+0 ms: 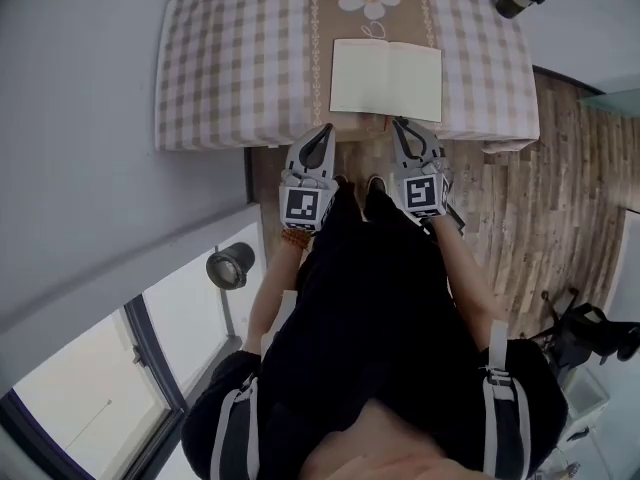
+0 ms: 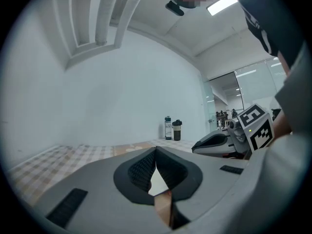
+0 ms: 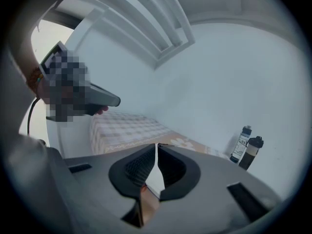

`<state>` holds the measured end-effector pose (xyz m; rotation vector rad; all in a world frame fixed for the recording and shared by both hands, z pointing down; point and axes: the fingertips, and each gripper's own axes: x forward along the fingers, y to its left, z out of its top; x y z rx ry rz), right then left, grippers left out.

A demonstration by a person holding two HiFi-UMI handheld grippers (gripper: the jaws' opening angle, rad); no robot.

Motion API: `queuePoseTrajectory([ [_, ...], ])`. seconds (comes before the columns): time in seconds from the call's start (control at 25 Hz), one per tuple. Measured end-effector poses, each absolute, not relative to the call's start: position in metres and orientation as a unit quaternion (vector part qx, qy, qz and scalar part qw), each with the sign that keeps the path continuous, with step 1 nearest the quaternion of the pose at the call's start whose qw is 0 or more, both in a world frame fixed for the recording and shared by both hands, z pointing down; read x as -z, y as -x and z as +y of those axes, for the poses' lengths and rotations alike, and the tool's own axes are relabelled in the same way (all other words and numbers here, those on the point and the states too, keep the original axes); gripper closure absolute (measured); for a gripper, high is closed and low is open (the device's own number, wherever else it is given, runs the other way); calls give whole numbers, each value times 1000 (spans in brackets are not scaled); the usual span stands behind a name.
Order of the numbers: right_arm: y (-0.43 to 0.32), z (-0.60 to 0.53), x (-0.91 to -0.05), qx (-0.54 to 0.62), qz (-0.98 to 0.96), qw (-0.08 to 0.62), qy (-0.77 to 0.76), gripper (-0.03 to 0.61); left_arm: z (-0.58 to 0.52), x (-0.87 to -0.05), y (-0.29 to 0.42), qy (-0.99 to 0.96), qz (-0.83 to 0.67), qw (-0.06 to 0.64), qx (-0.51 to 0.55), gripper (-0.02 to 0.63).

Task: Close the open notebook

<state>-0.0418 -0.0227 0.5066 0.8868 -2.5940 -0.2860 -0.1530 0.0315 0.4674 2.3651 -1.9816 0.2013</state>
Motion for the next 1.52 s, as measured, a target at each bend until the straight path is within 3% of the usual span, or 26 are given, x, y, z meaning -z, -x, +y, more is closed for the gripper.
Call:
queuePoseTrajectory([
  [0.4, 93, -45, -552, 159, -878, 313, -325, 528, -26, -497, 193, -830, -552, 56, -58, 597],
  [0.64, 94, -41, -592, 176, -845, 400, -309, 458, -36, -512, 197, -864, -494, 75, -65, 597],
  [0.88, 93, -45, -617, 221, -814, 458, -280, 431, -46, -528, 200, -874, -474, 76, -76, 597],
  [1.52, 92, -58, -644, 297, -764, 513, -255, 430, -64, -544, 198, -873, -474, 79, -78, 597],
])
